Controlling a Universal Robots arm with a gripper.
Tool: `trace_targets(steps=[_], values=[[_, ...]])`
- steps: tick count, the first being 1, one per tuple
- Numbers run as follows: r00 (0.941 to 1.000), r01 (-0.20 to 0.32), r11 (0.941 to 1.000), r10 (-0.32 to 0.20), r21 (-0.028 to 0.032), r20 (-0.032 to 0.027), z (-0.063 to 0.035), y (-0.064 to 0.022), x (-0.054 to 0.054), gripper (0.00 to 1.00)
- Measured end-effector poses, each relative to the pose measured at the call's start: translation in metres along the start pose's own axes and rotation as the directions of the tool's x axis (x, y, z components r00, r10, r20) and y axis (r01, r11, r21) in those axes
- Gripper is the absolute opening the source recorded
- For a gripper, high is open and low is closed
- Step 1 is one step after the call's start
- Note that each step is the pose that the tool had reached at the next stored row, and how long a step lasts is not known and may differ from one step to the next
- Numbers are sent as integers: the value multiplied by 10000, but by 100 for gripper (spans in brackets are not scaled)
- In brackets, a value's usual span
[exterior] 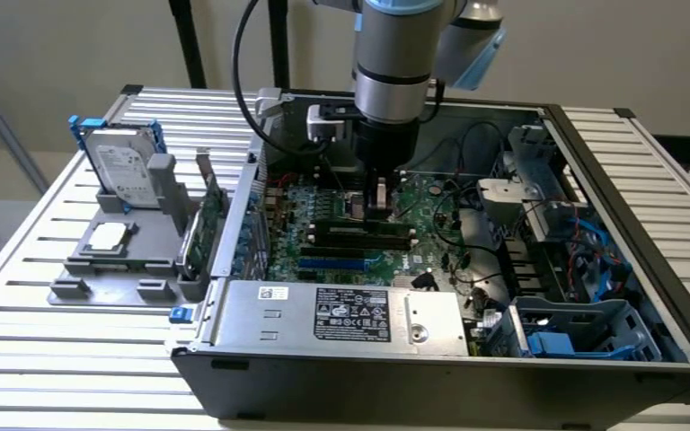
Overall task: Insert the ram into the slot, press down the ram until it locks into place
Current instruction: 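Insert the ram into the slot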
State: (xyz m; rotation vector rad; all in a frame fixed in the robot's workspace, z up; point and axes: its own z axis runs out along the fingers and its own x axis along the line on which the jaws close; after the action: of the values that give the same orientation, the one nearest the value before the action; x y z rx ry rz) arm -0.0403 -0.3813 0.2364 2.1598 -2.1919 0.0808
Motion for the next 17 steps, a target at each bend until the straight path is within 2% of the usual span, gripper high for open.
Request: trace_targets(steps=[10,17], values=[[9999,-1,10000,1,0,-105,20,-19,-1,13],[9999,-6,10000,6,1,-117,28,-20,0,13]])
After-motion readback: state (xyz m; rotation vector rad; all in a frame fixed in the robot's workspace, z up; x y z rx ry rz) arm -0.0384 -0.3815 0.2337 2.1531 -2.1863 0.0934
